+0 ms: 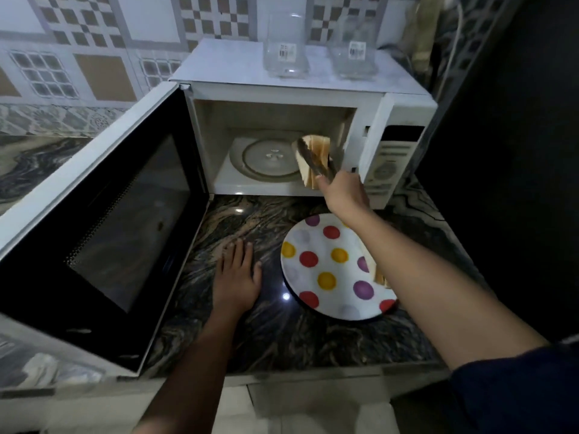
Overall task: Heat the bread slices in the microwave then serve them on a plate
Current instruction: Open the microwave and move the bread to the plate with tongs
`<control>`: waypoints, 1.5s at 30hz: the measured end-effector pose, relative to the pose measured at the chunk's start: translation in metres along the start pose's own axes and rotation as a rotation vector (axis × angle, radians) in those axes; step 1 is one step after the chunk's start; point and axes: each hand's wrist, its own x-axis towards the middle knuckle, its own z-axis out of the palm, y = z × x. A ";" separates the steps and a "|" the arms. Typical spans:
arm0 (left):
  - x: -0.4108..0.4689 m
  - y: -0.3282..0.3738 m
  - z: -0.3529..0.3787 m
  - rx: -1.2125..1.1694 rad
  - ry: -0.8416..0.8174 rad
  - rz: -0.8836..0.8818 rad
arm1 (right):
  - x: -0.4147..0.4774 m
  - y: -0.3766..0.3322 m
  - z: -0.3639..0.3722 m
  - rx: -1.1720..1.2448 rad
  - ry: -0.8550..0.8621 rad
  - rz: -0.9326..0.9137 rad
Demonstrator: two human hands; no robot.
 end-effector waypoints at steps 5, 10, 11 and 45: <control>-0.040 0.004 -0.004 0.008 -0.019 -0.026 | -0.049 0.039 -0.008 0.010 -0.028 0.000; -0.072 0.008 -0.005 -0.004 -0.033 -0.056 | -0.097 0.072 -0.005 -0.027 -0.091 0.039; -0.077 0.010 -0.006 -0.008 -0.033 -0.061 | -0.106 0.079 -0.004 -0.034 -0.107 0.041; -0.109 0.012 -0.004 -0.035 0.038 -0.082 | -0.165 0.126 -0.023 -0.210 0.057 -0.171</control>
